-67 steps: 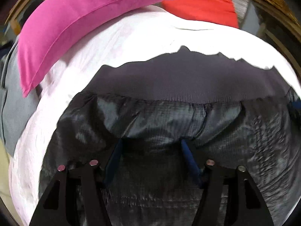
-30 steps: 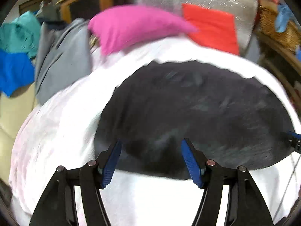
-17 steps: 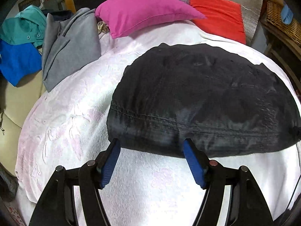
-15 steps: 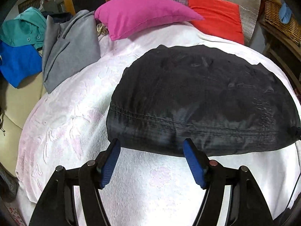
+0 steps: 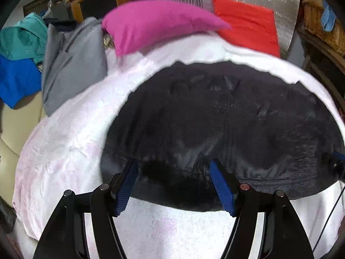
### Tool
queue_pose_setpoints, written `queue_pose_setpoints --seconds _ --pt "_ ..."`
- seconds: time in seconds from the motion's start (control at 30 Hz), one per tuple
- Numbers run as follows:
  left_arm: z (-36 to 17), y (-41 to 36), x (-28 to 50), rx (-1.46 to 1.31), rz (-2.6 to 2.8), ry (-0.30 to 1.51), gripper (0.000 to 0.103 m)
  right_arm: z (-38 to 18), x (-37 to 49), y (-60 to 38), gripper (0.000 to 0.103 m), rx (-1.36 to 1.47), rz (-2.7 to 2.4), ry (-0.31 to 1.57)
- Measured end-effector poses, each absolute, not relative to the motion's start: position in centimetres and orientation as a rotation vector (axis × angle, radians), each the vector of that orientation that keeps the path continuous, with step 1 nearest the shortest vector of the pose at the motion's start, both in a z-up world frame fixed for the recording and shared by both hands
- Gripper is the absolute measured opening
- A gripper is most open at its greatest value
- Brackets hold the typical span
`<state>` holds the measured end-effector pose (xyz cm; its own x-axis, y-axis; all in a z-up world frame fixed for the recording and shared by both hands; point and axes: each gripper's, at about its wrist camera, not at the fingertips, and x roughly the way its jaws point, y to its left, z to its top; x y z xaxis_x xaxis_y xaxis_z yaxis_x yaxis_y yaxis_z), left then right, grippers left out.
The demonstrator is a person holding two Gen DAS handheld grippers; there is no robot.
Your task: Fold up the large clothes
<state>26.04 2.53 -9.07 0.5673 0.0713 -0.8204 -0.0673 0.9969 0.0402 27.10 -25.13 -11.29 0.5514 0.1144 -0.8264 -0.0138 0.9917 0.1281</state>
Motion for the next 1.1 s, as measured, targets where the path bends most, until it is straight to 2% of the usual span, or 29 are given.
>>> queue_pose_setpoints --seconds 0.13,0.37,0.67,0.83,0.97,1.1 --pt "-10.4 1.7 26.3 0.068 0.101 0.965 0.071 -11.0 27.0 -24.7 0.079 0.079 0.079 0.976" --pt "-8.2 2.0 25.2 0.030 0.092 0.946 0.071 -8.4 26.0 -24.6 0.079 0.133 0.113 0.928" --pt "-6.2 1.2 24.3 0.042 0.065 0.897 0.071 -7.8 25.7 -22.5 0.079 0.136 0.158 0.910" --pt "-7.2 1.0 25.7 0.048 0.064 0.900 0.071 -9.2 27.0 -21.9 0.079 0.118 0.150 0.919" --pt "-10.6 1.2 27.2 0.062 0.076 0.990 0.071 -11.2 27.6 -21.8 0.080 0.080 0.139 0.939" --pt "-10.6 1.2 27.0 0.071 0.076 0.979 0.072 -10.8 27.6 -22.0 0.081 0.084 0.140 0.953"
